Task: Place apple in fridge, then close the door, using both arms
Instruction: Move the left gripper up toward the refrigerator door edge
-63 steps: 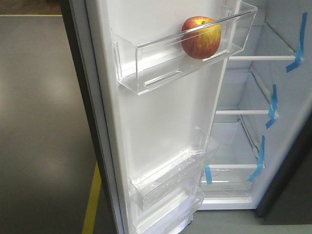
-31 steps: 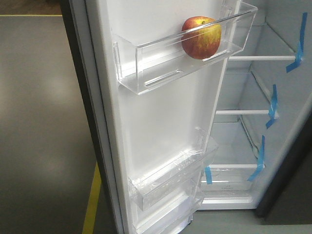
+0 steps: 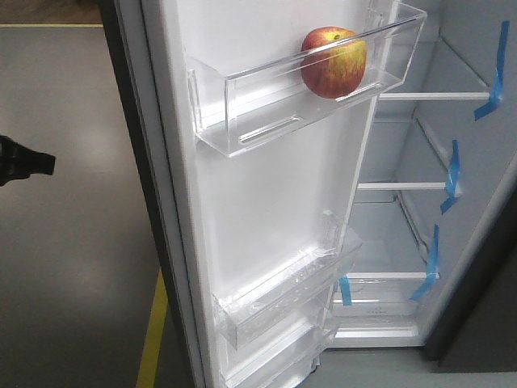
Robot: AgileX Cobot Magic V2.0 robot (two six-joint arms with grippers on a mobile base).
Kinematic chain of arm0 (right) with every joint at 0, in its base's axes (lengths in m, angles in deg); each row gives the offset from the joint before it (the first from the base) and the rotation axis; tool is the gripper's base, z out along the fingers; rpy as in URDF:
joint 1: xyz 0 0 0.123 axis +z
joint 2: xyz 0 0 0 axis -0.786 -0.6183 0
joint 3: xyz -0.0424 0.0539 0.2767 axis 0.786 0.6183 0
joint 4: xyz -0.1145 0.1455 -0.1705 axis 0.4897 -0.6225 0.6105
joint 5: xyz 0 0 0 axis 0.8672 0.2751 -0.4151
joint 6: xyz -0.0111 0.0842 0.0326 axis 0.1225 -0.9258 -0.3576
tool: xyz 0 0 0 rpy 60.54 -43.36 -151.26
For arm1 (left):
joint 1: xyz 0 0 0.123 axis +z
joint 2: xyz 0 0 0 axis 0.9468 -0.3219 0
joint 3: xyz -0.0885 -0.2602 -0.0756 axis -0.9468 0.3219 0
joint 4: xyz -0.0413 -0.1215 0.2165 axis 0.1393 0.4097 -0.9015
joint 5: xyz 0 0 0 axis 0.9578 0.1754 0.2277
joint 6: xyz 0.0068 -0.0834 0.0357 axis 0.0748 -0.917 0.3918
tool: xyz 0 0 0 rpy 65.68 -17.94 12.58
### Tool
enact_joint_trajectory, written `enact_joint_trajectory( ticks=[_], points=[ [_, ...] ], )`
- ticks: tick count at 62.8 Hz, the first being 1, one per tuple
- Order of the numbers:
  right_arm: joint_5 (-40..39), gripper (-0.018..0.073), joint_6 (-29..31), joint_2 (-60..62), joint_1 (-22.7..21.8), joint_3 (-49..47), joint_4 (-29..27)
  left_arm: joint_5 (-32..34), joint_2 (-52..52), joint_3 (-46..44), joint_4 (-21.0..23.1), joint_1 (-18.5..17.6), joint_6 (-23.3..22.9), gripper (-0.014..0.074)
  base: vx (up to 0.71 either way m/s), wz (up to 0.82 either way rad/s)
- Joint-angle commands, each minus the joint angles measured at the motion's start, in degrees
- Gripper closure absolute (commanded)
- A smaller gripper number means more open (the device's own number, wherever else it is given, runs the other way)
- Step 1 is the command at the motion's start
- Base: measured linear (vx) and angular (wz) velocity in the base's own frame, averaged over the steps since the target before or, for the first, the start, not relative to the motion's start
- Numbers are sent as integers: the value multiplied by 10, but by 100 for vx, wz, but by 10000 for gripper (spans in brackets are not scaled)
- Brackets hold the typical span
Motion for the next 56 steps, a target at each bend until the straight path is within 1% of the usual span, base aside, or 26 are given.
enact_joint_trajectory(
  ticks=[1, 11, 17, 25, 36, 43, 48, 56],
  points=[
    [-27, 12, 3, -9, -1, -13, -22, 22, -28, -51, 51, 0, 33, 603, 0, 0],
    [-27, 12, 3, -9, -1, -13, -22, 19, -98, -114, 114, 0, 62, 603, 0, 0],
    [-27, 12, 3, -9, -1, -13, -22, 19, -139, -151, 162, 0, 80, 603, 0, 0],
    [-27, 12, 3, -9, -1, -13, -22, 20, -182, -191, 236, 0, 109, 603, 0, 0],
    [-27, 12, 3, -9, -1, -13, -22, 15, -231, -237, 323, -2, 138, 603, 0, 0],
    [-27, 12, 3, -9, -1, -13, -22, 6, -255, -255, 361, -11, 160, 603, 0, 0],
    [-27, 12, 3, -9, -1, -13, -22, 7, -261, -258, 381, -24, 172, 603, 0, 0],
    [-27, 12, 3, -9, -1, -13, -22, -4, -267, -262, 388, -40, 194, 603, 0, 0]
  ],
)
